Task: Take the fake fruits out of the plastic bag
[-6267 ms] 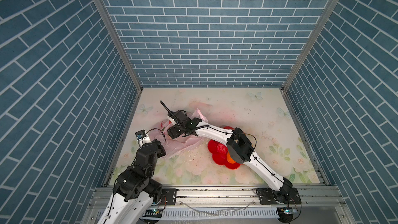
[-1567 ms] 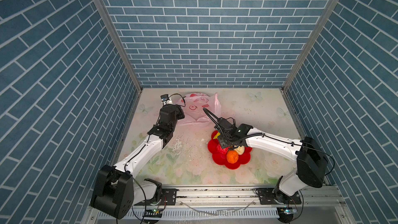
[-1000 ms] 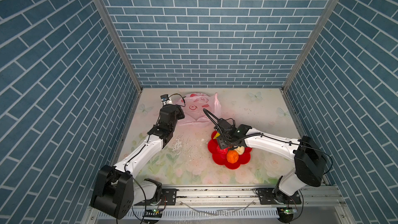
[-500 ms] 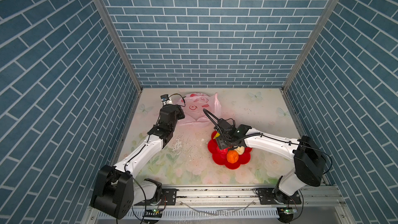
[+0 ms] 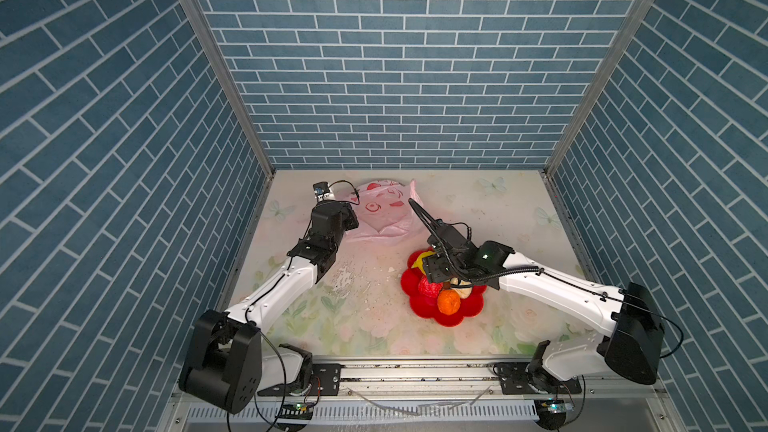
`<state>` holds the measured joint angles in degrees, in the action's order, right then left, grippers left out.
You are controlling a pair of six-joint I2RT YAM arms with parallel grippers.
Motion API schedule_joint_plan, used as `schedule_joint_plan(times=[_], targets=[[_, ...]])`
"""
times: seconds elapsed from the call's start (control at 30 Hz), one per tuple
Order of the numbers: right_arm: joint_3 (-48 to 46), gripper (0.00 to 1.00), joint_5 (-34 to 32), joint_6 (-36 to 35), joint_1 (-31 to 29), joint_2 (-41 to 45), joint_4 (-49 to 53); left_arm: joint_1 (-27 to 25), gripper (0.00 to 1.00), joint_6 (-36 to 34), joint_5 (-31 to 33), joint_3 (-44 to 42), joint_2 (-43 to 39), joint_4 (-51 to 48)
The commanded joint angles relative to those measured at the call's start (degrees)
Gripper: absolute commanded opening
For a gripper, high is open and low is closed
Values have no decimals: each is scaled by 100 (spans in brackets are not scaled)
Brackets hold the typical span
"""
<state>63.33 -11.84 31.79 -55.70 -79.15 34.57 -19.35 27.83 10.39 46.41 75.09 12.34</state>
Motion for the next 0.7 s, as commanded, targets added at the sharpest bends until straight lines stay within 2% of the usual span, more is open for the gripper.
schedule_joint_plan(times=[0.0,0.3,0.53,0.67], targets=[[-134,75,-160,266,-11,373,230,46,7,69,-148,329,252,224],[-50,76,-619,176,25,717,498,46,7,243,-398,1031,1262,543],[-185,77,-785,187,131,800,245,46,7,494,-518,1565,2076,819],[-276,77,-777,124,280,839,101,46,14,526,-624,1822,2300,771]])
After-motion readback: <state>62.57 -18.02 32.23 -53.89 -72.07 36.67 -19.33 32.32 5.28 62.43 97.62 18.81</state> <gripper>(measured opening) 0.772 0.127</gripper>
